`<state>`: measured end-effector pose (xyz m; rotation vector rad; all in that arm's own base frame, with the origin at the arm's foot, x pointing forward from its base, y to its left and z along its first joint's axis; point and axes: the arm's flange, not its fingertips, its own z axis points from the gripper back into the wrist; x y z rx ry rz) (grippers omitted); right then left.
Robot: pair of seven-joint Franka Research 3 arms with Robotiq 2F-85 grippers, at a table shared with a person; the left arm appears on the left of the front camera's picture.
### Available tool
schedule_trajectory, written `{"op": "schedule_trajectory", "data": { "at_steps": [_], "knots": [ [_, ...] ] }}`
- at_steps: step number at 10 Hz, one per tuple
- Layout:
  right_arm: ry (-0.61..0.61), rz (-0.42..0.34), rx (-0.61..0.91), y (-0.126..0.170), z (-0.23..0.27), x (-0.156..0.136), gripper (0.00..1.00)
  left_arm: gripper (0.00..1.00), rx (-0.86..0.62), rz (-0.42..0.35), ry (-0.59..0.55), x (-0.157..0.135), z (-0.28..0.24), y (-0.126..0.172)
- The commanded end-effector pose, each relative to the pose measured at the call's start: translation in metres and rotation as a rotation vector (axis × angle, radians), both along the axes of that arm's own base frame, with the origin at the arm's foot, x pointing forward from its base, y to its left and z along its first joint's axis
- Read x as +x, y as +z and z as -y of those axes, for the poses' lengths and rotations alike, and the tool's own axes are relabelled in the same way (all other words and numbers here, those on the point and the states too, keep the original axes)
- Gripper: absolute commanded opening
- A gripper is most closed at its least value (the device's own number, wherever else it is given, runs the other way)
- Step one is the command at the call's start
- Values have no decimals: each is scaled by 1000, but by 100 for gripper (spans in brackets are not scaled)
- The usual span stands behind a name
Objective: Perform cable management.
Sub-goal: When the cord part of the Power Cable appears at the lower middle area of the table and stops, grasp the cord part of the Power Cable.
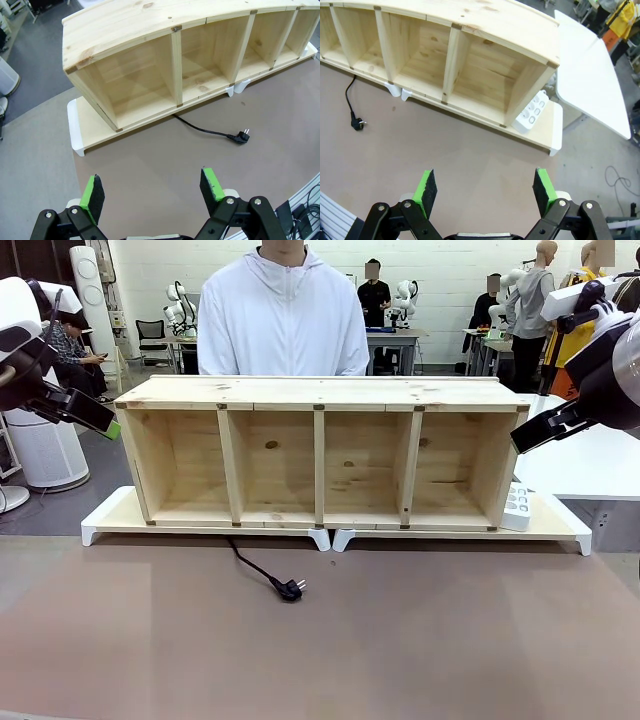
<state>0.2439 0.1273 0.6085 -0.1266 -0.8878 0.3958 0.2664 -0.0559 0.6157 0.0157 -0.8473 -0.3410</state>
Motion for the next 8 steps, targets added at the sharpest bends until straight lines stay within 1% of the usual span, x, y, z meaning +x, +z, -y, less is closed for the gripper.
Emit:
{"op": "schedule_trajectory", "data": {
  "at_steps": [1, 8],
  "knots": [
    [2, 8, 4, 1, 0, 1, 100, 100, 0, -1, 2, 1, 1, -1],
    [0, 0, 0, 0, 0, 0, 100, 100, 0, -1, 2, 1, 1, -1]
  ]
}}
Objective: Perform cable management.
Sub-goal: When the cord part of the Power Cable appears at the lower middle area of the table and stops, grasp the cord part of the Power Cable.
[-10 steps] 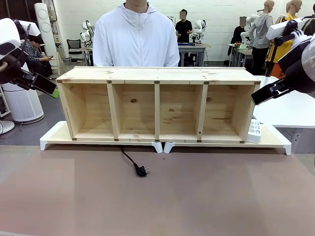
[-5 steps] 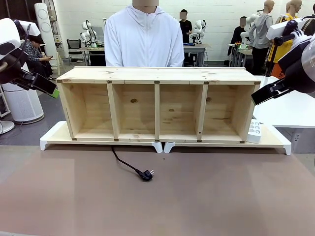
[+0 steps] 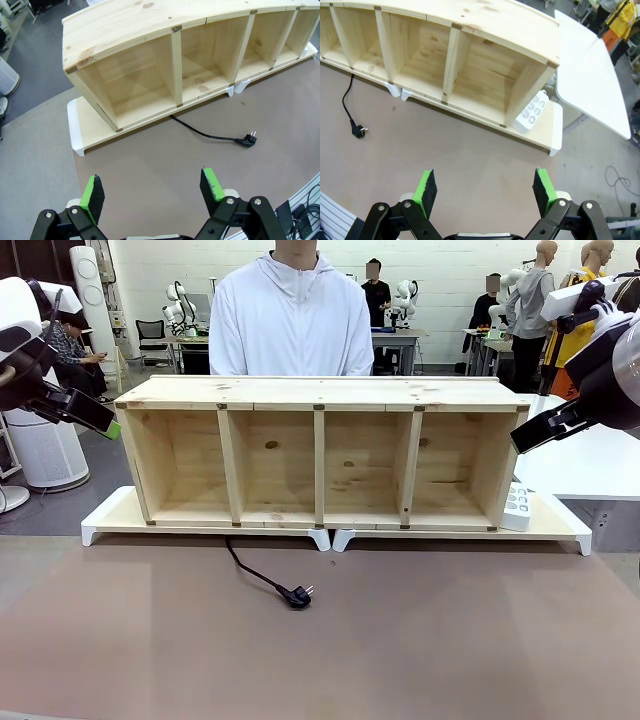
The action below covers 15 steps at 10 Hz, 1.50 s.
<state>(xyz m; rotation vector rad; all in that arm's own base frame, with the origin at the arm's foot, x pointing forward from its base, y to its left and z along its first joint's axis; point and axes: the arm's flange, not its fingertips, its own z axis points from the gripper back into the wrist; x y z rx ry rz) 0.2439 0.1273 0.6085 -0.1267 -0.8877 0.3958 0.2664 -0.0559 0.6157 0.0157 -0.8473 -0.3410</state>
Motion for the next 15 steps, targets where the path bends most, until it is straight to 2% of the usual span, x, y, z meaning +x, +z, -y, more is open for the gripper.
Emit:
{"op": "schedule_trajectory", "data": {
  "at_steps": [1, 7, 12, 15],
  "knots": [
    [33, -35, -27, -1, -11, 9, 100, 100, 0, -1, 2, 1, 1, -1],
    [218, -159, -63, -24, -89, 57, 100, 100, 0, -1, 2, 1, 1, -1],
    [346, -298, -35, -74, -150, 105, 100, 100, 0, -1, 2, 1, 1, -1],
    [378, -311, -50, -104, -186, 125, 100, 100, 0, -1, 2, 1, 1, -1]
  ]
}}
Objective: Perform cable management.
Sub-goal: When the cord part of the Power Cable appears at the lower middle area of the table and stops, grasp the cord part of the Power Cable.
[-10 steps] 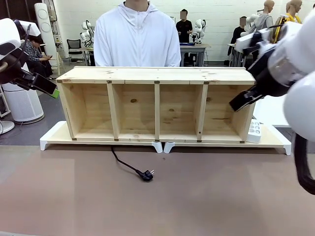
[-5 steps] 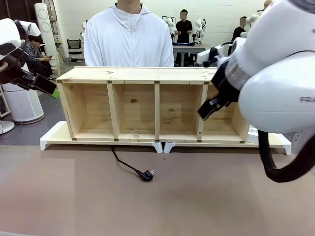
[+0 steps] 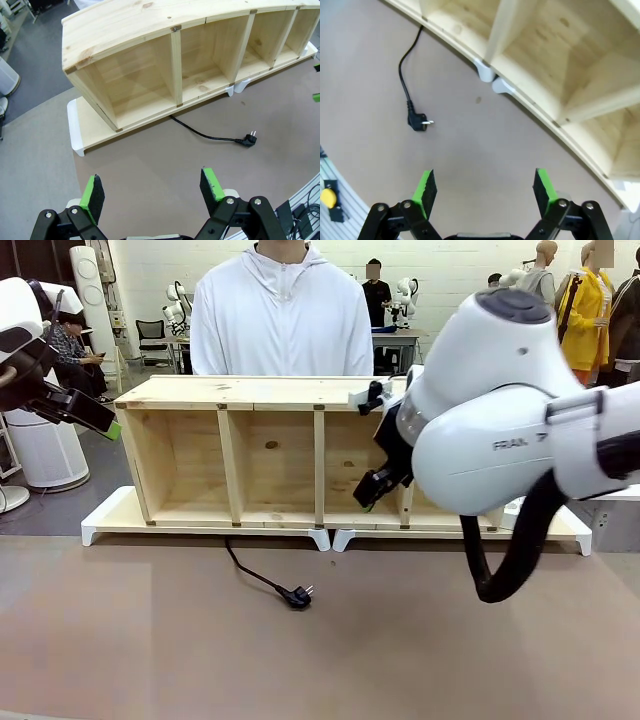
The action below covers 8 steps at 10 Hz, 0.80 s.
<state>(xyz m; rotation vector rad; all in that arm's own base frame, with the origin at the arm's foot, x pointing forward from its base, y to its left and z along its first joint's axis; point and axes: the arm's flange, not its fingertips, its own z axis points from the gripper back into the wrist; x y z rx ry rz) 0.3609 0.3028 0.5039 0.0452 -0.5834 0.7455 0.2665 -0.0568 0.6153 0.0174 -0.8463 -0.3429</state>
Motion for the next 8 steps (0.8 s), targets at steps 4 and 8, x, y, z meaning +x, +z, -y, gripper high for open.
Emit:
{"op": "schedule_trajectory", "data": {
  "at_steps": [4, 8],
  "knots": [
    [107, -60, -23, -37, -52, 24, 100, 100, -3, -1, 3, 1, 0, 0],
    [157, -131, -44, -69, -86, 48, 100, 100, -3, -1, 3, 1, 0, 0]
  ]
}}
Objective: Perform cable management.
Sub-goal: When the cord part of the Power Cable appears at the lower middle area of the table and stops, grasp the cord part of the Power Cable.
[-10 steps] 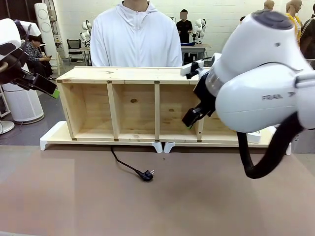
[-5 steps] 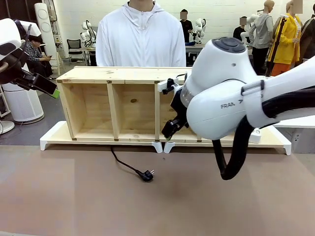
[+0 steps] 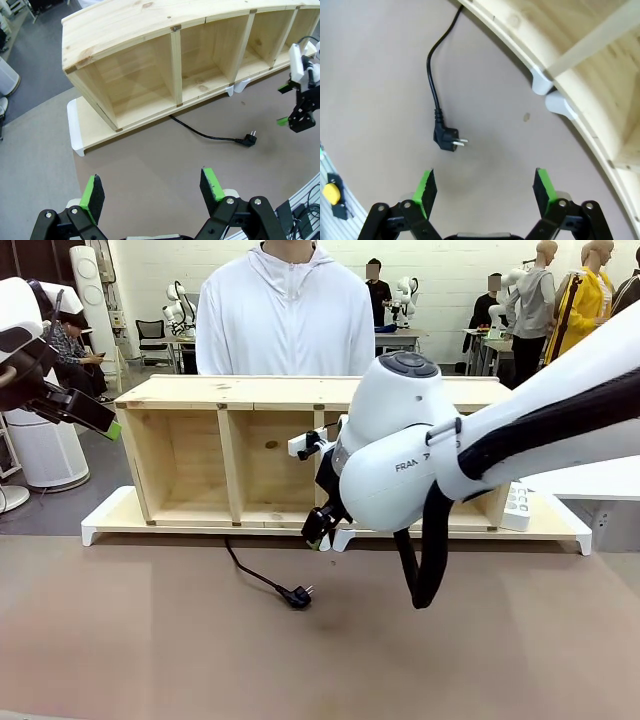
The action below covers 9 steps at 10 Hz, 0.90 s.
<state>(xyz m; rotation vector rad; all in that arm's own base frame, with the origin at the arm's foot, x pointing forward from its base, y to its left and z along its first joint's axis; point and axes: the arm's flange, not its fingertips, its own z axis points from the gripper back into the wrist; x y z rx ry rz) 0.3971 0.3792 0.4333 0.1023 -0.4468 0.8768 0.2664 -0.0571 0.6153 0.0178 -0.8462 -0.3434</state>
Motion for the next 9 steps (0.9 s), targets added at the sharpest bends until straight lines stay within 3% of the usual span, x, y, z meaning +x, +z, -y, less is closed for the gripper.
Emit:
{"op": "schedule_trajectory", "data": {
  "at_steps": [1, 5, 9],
  "knots": [
    [38, -17, -11, -8, -18, 12, 100, 100, -3, -1, 3, 1, 0, 0],
    [87, -67, -28, -52, -49, 19, 100, 100, -3, -1, 3, 1, 0, 0],
    [148, -109, -85, -91, -72, 9, 100, 100, -3, -1, 3, 1, 0, 0]
  ]
}}
